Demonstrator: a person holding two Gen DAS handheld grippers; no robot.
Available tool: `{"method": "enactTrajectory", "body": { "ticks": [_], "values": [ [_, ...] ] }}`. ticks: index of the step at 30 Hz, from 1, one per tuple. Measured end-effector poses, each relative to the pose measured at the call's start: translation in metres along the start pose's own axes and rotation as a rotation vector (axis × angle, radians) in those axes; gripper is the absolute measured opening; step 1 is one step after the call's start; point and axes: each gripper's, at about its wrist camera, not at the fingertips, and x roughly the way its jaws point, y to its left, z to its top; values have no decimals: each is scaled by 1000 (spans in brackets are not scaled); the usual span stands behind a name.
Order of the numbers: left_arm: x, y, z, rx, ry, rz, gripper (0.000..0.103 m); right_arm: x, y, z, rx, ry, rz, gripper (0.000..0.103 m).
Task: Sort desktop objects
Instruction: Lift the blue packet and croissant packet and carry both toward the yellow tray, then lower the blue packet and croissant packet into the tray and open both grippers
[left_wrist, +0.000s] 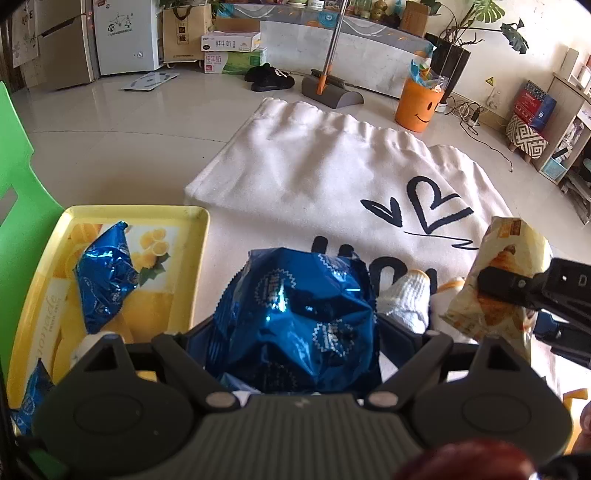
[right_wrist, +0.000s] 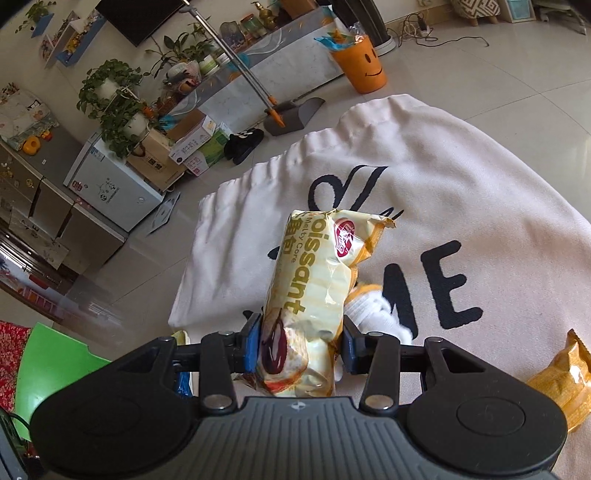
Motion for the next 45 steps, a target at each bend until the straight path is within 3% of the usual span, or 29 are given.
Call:
{"method": "enactTrajectory", "body": {
  "ticks": [12, 16, 27, 45],
  "values": [
    [-8, 40, 15, -89, -14, 51, 89, 20, 42, -21, -91, 74, 64, 44],
    [-16, 68, 27, -172, -39, 67, 89, 25, 60, -27, -124, 93, 101, 44],
    [-33, 147, 44, -365, -99, 203, 89, 51, 116, -58, -207, 179, 214, 44],
    [-25, 207, 31, -595, -79, 381, 91, 116, 169, -104, -238, 264, 219, 46]
  ]
}}
